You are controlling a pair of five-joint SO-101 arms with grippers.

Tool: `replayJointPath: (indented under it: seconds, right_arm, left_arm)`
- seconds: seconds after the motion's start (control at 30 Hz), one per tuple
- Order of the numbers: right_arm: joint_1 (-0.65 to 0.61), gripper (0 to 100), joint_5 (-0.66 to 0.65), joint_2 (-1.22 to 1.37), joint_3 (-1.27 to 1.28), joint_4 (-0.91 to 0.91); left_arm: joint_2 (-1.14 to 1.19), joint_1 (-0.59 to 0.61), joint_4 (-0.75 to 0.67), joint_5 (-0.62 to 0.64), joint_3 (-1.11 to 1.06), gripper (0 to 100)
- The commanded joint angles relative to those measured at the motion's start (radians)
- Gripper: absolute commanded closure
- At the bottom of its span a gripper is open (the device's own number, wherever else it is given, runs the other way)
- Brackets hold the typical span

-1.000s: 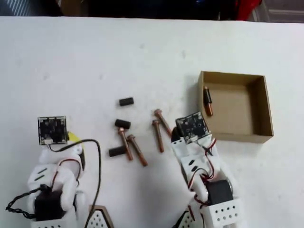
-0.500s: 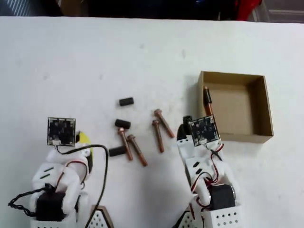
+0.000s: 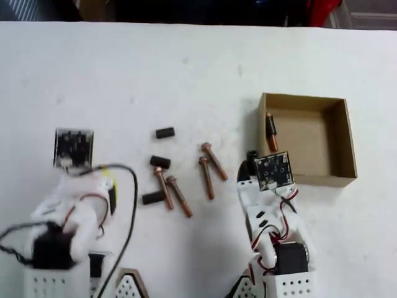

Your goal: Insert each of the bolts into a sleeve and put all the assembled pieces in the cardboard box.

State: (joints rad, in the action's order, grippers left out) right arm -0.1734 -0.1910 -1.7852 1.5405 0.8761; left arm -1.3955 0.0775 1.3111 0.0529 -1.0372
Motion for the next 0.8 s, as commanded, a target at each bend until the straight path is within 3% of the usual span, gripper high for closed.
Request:
replayJointPath:
  seconds: [0.0,0.13,0.3,0.63,0.77]
  right_arm:
    - [0.012,98.1,0.009,-0.015,-0.008,-0.001]
    - [0.012,98.1,0.009,-0.015,-0.008,-0.002]
    - [0.012,98.1,0.009,-0.015,-0.008,-0.001]
    - [0.012,98.1,0.009,-0.015,-0.008,0.001]
    - [0.012,98.1,0.009,-0.015,-0.006,-0.001]
  left_arm:
    - [0.254,-0.016,0.000,0.012,0.150,98]
    - [0.421,-0.025,-0.002,0.094,0.192,98]
    - [0.581,-0.179,-0.014,0.163,0.203,98]
    - [0.779,-0.314,-0.221,0.423,0.195,98]
    - [0.854,-0.334,-0.269,0.440,0.195,98]
